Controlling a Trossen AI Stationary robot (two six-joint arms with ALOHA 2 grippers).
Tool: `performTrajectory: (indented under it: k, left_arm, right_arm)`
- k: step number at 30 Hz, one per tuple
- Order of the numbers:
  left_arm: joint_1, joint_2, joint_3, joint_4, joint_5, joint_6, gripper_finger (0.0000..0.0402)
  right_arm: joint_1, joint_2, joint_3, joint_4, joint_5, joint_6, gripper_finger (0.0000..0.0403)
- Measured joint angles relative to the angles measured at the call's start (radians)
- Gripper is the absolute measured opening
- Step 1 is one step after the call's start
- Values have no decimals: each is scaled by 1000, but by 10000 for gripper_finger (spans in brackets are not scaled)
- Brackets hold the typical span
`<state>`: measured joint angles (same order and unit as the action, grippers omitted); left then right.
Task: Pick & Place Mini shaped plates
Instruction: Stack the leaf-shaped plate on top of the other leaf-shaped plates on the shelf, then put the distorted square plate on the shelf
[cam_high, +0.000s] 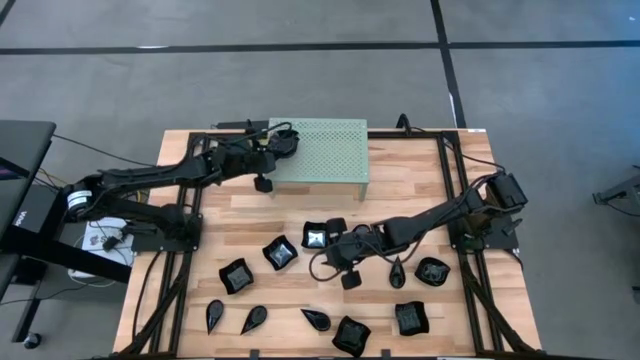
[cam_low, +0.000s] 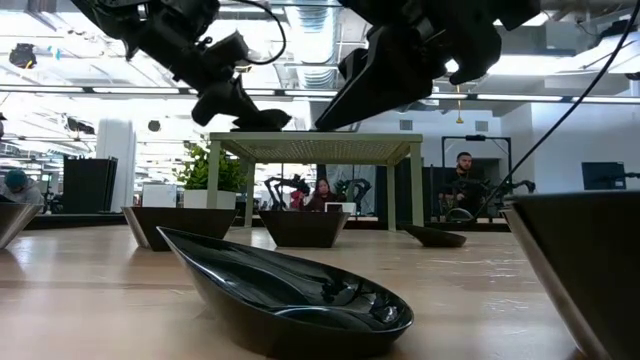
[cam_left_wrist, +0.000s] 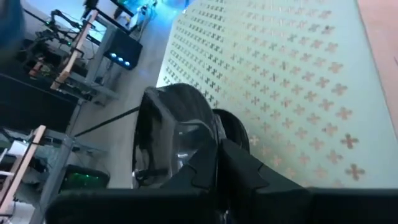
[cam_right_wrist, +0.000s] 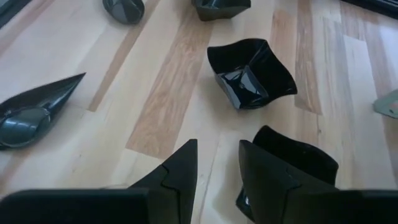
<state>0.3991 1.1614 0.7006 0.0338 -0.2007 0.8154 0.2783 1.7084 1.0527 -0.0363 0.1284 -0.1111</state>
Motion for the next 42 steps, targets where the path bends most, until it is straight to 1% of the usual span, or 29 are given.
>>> performTrajectory:
  k: [5,7,11,14,16,20,26,32,34,36,40,42]
  left_arm:
    - [-3,0,0,45,-41,-2,65]
    - [-23,0,0,60,-53,-8,81]
    - [-106,-1,0,114,-72,-5,104]
    - [-201,-1,0,135,-107,-28,116]
    - [-279,-1,0,144,-105,-95,121]
    - [-436,-1,0,146,-72,-291,119]
    - [-640,-2,-9,146,39,-566,104]
    - [-812,-2,-69,149,40,-745,93]
    - [-864,-2,-98,148,12,-805,90]
    - [-909,-2,-122,150,-41,-840,88]
    - [-965,-1,-162,155,-194,-837,87]
    - [-964,-1,-165,158,-238,-830,87]
  right_arm:
    - [-6,0,0,-14,-1,-3,113]
    - [-10,0,0,-14,-1,-3,113]
    - [-13,0,0,-16,-1,-3,113]
    - [-13,0,0,-16,-1,-2,113]
    - [-12,0,0,-16,-1,5,113]
    - [-8,0,0,-16,-1,49,113]
    - [8,0,0,-16,-1,121,113]
    - [49,0,0,-15,0,172,113]
    - [69,0,0,-13,0,173,113]
    - [90,0,0,-9,0,175,113]
    - [125,0,0,-7,6,250,113]
    - [139,0,0,-9,8,304,113]
